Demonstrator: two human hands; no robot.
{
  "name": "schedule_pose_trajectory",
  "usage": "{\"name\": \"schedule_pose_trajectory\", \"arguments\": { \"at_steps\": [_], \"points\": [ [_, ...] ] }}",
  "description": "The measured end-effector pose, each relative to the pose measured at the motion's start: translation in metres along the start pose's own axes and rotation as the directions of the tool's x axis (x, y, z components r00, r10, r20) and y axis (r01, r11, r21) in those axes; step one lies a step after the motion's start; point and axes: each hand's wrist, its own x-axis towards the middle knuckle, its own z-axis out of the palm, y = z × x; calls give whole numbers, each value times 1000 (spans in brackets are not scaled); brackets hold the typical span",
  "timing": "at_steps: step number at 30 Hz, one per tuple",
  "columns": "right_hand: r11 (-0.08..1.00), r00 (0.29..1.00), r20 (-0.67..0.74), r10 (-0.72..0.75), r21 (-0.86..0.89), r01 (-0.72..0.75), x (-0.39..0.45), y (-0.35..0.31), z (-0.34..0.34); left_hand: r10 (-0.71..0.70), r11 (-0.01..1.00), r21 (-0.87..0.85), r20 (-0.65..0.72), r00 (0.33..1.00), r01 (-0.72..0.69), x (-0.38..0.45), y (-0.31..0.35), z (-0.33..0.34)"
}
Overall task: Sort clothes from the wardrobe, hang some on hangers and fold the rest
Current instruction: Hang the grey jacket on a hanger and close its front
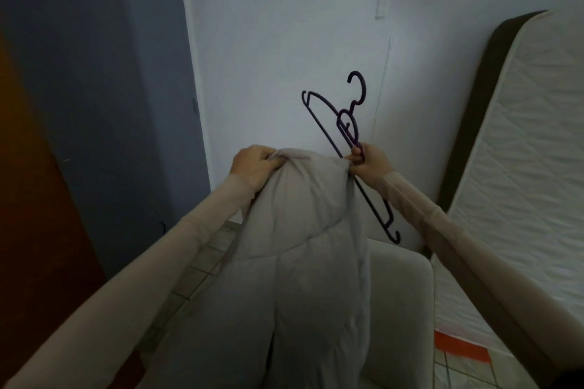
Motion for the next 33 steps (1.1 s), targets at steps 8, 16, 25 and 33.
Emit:
{"name": "schedule_pose_trajectory", "arguments": {
  "at_steps": [8,16,25,33],
  "points": [
    [979,982,134,136,132,-153,-6,-43,4,-169,969,131,-263,950,209,22,11,-38],
    [984,965,229,126,-151,-93,-31,-85,55,-232,947,129,-360,903,295,26,28,-53],
    [987,987,-157,16,-154,-40,-21,-66,21,-149,988,-48,-109,983,145,11,23,-38],
    [984,887,-458,61,-123,-131,-23,-28,-45,-121,991,95,308,944,96,-25,-51,7]
  ]
}}
